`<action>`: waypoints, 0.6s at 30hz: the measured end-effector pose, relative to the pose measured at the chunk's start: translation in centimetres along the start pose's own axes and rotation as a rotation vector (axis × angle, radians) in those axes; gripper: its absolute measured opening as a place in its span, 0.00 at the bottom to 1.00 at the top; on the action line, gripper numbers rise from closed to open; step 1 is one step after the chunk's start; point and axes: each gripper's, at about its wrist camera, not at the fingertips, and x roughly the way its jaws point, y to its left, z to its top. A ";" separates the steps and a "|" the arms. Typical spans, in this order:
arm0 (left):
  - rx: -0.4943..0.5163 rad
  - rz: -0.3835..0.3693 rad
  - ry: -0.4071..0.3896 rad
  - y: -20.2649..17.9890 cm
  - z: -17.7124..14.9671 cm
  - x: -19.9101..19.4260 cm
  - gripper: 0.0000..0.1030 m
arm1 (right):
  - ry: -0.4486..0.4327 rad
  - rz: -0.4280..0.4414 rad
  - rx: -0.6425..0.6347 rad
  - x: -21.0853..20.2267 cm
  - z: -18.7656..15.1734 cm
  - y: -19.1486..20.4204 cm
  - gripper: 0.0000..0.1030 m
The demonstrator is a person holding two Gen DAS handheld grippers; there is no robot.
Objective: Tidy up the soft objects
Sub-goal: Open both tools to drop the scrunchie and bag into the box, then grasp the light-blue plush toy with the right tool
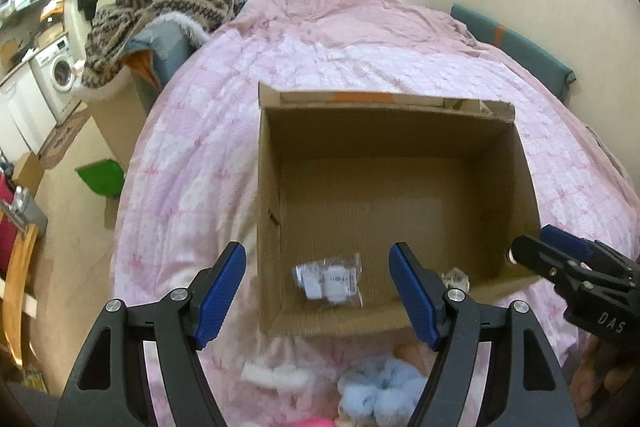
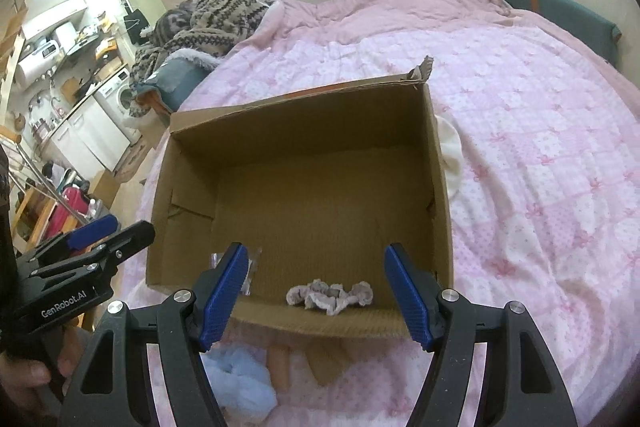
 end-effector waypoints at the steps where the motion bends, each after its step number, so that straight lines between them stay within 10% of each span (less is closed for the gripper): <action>1: -0.003 0.001 0.005 0.1 -0.2 -0.1 0.70 | 0.000 -0.001 0.002 -0.3 -0.3 -0.1 0.72; 18: -0.073 0.026 0.026 2.8 -3.8 -3.7 0.70 | 0.050 0.009 0.066 -2.9 -4.0 0.3 0.77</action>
